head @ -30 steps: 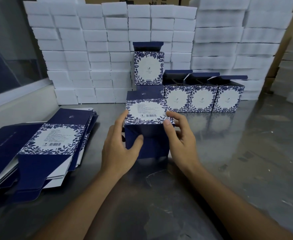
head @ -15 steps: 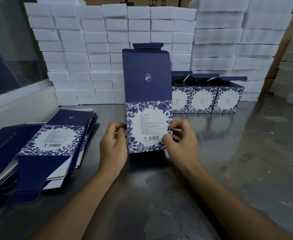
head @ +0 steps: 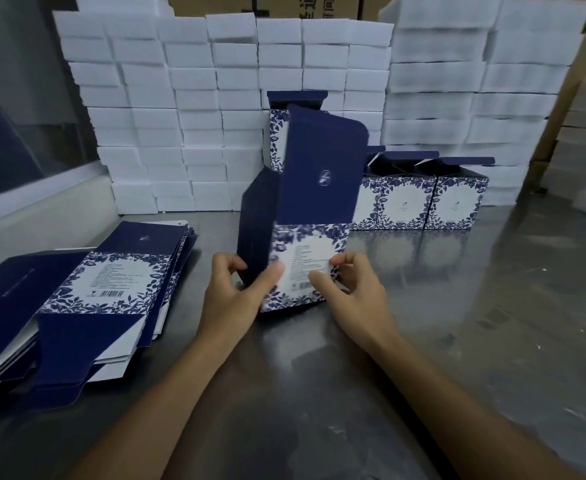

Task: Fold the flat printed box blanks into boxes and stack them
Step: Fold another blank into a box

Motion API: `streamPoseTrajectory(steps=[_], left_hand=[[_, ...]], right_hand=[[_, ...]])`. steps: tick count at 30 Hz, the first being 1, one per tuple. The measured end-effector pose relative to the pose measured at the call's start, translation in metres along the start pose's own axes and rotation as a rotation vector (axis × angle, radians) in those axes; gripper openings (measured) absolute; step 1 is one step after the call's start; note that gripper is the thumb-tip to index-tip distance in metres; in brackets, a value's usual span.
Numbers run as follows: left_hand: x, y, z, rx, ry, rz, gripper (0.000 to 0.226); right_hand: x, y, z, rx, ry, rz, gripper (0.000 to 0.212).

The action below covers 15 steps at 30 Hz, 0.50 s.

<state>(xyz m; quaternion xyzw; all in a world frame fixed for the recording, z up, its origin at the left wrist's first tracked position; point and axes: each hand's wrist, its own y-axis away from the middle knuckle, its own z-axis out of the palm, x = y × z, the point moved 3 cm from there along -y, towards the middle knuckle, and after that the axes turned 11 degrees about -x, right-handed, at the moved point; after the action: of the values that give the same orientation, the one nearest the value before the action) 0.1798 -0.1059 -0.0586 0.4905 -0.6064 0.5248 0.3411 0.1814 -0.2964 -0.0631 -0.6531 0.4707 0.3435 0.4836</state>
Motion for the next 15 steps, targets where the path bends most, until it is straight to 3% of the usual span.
streamPoseTrajectory(steps=[6, 12, 14, 15], left_hand=[[0.001, -0.002, -0.002, -0.025, 0.049, 0.024, 0.064], [-0.005, -0.006, -0.001, 0.036, -0.184, 0.000, 0.032], [-0.011, -0.008, -0.007, 0.061, -0.122, -0.023, 0.021], [-0.013, -0.008, -0.011, 0.067, -0.079, -0.040, 0.030]], right_hand=[[-0.002, 0.003, 0.008, -0.061, 0.002, -0.003, 0.055], [0.001, 0.001, 0.004, -0.020, 0.003, 0.025, 0.064], [0.003, 0.000, 0.003, -0.018, -0.005, 0.034, 0.064], [0.003, 0.000, 0.001, -0.018, -0.015, 0.035, 0.065]])
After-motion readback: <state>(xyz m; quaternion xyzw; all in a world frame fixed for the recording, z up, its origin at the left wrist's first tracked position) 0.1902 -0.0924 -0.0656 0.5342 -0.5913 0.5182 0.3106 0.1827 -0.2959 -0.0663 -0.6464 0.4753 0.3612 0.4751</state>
